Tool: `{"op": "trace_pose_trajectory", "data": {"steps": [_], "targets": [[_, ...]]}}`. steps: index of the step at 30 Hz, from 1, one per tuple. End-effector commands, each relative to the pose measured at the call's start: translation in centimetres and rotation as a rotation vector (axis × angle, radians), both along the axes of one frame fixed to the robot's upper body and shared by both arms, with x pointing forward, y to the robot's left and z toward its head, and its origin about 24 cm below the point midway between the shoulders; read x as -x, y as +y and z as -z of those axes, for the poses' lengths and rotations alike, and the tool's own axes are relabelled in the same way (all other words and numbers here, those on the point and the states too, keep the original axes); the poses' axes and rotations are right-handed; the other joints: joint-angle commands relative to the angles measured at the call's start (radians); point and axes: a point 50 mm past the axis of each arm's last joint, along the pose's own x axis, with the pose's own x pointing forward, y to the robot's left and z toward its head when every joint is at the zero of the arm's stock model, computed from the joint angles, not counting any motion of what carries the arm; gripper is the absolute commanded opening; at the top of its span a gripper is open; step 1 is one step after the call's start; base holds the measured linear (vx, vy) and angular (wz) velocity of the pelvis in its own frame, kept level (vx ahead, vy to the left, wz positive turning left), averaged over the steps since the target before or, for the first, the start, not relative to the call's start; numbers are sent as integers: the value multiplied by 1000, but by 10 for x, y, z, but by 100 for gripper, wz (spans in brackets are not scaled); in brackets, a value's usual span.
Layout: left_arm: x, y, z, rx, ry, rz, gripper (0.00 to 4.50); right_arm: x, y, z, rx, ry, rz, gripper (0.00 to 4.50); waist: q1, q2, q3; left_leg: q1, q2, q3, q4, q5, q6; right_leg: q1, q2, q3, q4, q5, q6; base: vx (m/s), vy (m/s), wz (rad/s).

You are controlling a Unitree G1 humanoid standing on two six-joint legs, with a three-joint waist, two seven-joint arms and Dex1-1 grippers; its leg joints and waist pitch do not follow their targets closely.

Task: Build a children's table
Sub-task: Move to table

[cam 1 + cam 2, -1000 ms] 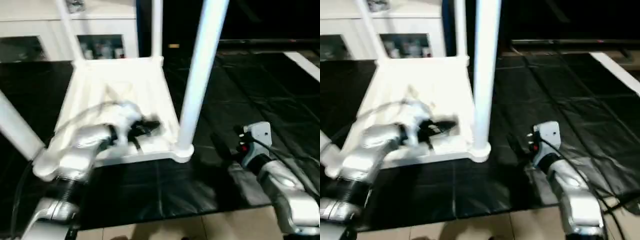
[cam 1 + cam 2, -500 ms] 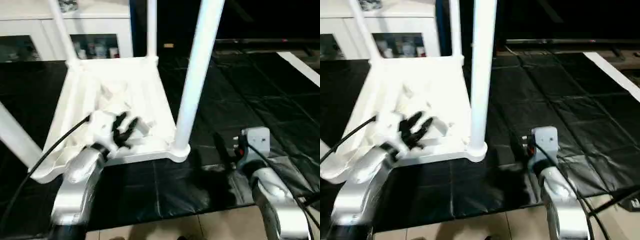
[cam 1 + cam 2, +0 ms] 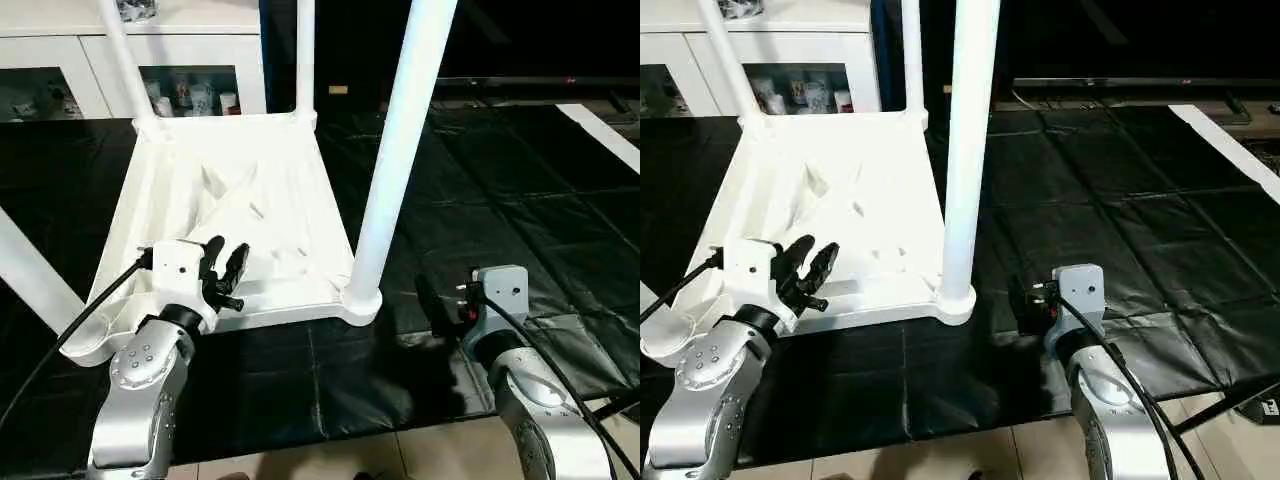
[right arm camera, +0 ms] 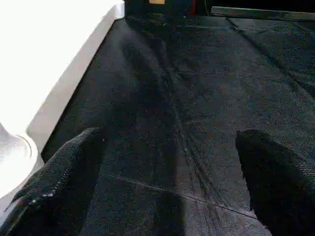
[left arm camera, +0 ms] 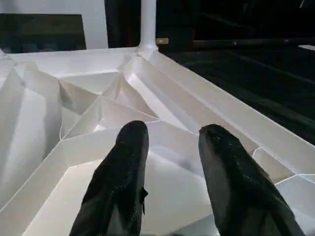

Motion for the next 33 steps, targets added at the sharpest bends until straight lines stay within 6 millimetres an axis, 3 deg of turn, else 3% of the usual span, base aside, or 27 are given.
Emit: {"op": "trace_pose_trajectory", "data": {"steps": [1, 4, 7, 9, 10, 11, 13, 14, 15, 16, 17, 18, 19, 20, 21, 22, 23, 24, 25, 26, 27, 28, 29, 30, 31, 32, 33], "targets": [[2, -2, -2, -14, 1, -1, 188, 0, -1, -6, -1, -21, 4, 450, -4, 0, -56, -2, 37, -14, -72, -240, 43, 43, -61, 57, -86, -380, -40, 0, 0, 0], [3, -1, -3, -14, 7, -6, 188, 0, -1, -6, -1, -21, 5, 450, -4, 0, -56, -4, 37, -14, -71, -231, 44, 44, -61, 57, -86, -369, -47, 0, 0, 0], [3, -2, -3, -13, 10, -6, 188, 0, -1, -6, 0, -21, 5, 450, -4, 0, -66, -29, 28, -7, -49, -27, 106, 34, -50, 52, -75, -149, -107, 0, 0, 0], [3, -2, -3, -13, 11, -6, 188, 0, -1, -6, 0, -21, 5, 450, -6, 1, -87, -47, 8, -3, -17, 162, 199, 21, -40, 40, -61, 61, -161, 0, 0, 0], [3, -1, -3, -14, 12, -7, 188, 0, -1, -6, -1, -21, 4, 450, -4, 4, -109, -66, -9, -2, 8, 315, 309, -3, -23, 23, -58, 228, -192, -64, 9, 0], [3, -1, -3, -15, 12, -7, 188, -1, 0, -6, -1, -21, 3, 450, -6, 7, -112, -86, -11, -3, 14, 342, 370, -18, -15, 10, -69, 239, -192, -96, 19, 0], [3, -1, -3, -15, 14, -8, 188, -1, 0, -6, -1, -21, 1, 450, -2, 15, -113, -93, -2, -4, 22, 302, 393, -38, -10, -3, -89, 124, -175, -115, 25, 1], [3, -2, -3, -14, 14, -8, 188, -1, 0, -6, -1, -21, 1, 450, -6, 19, -108, -96, 10, -2, 19, 197, 390, -55, -8, -18, -115, -79, -145, -179, 35, 1], [3, -2, -3, -15, 15, -8, 188, -1, 0, -6, -1, -21, 1, 450, -8, 22, -105, -99, 18, -4, 14, 144, 382, -57, -8, -24, -123, -173, -124, -179, 35, 1], [3, -2, -3, -16, 16, -8, 188, -1, 0, -6, -1, -20, 1, 450, -15, 27, -94, -108, 41, -7, -11, 16, 358, -66, 5, -38, -124, -333, -79, -195, 29, -6], [3, -1, -3, -16, 17, -10, 188, -1, 0, -7, 0, -21, 1, 450, -12, 44, -78, -126, 121, -27, -96, -159, 340, -51, 33, -48, -12, -389, -24, -205, -29, -1], [3, -1, -3, -15, 16, -14, 188, -2, 0, -7, 2, -22, 0, 450, 19, 35, -52, -152, 181, -11, -182, -372, 255, -25, 37, -36, 210, -337, 12, -205, -29, -1], [3, -1, -3, -15, 15, -15, 188, -2, 0, -7, 2, -23, 0, 450, 55, 31, -38, -180, 169, 37, -213, -544, 167, -14, 43, -35, 262, -350, 3, -223, -81, 22], [3, 0, -3, -16, 18, -18, 188, -3, -1, -8, 4, -25, 2, 450, 99, 17, -44, -176, 162, 69, -180, -667, 69, 13, 19, 53, 294, -457, 31, -194, -161, 35], [3, 0, -3, -16, 18, -18, 188, -3, -1, -8, 4, -26, 2, 450, 60, -57, -74, -45, 67, 103, 130, -493, -61, -110, -24, 135, 118, -978, 139, -194, -161, 35], [2, 0, -3, -20, 19, -21, 188, -3, -2, -9, 3, -28, 4, 450, 56, -62, -25, 7, 6, 31, 294, -321, -36, -222, -107, 188, -107, -1321, 145, -128, -162, 24], [2, 1, -3, -21, 20, -28, 188, -4, -3, -9, 4, -30, 3, 450, 63, -36, -13, -127, -48, -33, 312, -186, 27, -91, -96, 254, -90, -1392, 150, -132, -26, 6], [2, 4, -3, -11, 19, -35, 188, -4, -4, -10, 5, -34, -3, 450, 69, -55, -6, -88, -57, -56, 288, -248, 6, -63, -91, 238, -58, -1342, 154, -132, -26, 6], [2, 4, -4, -9, 19, -36, 207, -4, -5, -10, 4, -35, -6, 450, 68, -56, -12, -53, -58, -64, 263, -302, -1, -57, -83, 231, -40, -1268, 134, -146, 25, 12], [2, 7, -6, 22, 9, -41, 224, -5, -5, -11, -2, -41, -31, 450, 70, -20, -35, 23, -38, -77, 146, -369, 10, -17, -51, 220, -10, -952, 48, -165, 6, 31], [2, 12, -7, 34, 6, -67, 224, -5, -4, -13, -12, -49, -56, 450, 32, 2, -20, 71, 40, -117, 20, -465, 19, -42, 19, 136, 33, -553, -35, -165, 6, 31], [2, 13, -8, 39, 6, -73, 224, -4, -4, -14, -18, -51, -66, 450, 22, 27, -22, 71, 84, -124, -29, -556, 41, -34, 12, 109, 46, -421, -57, -230, 24, 26], [1, 15, -8, 38, 6, -85, 229, -4, -3, -15, -25, -54, -83, 450, 10, 33, -14, 23, 126, -119, -109, -674, 65, 37, -4, 57, 129, -158, -74, -245, 58, 9], [1, 18, -9, 24, 3, -106, 250, -4, -2, -16, -24, -60, -100, 450, 15, 29, -7, -11, 119, -93, -158, -784, 95, 78, -11, 34, 153, -67, -30, -245, 58, 9], [0, 19, -9, 15, 0, -119, 250, -4, -2, -16, -20, -63, -110, 450, 40, 39, 0, -22, 114, -71, -181, -842, 78, 86, -9, 32, 172, -107, -15, -173, 27, 16], [0, 22, -10, 14, -2, -143, 264, -4, 0, -17, -21, -69, -131, 450, 33, 13, -11, 4, 73, -44, -152, -795, 29, 96, -25, 77, 143, -256, 10, -98, -46, 6], [-1, 27, -10, 11, -5, -175, 264, -5, 1, -19, -25, -76, -155, 450, 20, -32, -12, 54, 11, -53, -15, -554, -31, 34, -111, 122, -49, -808, 49, -98, -46, 6]]}}
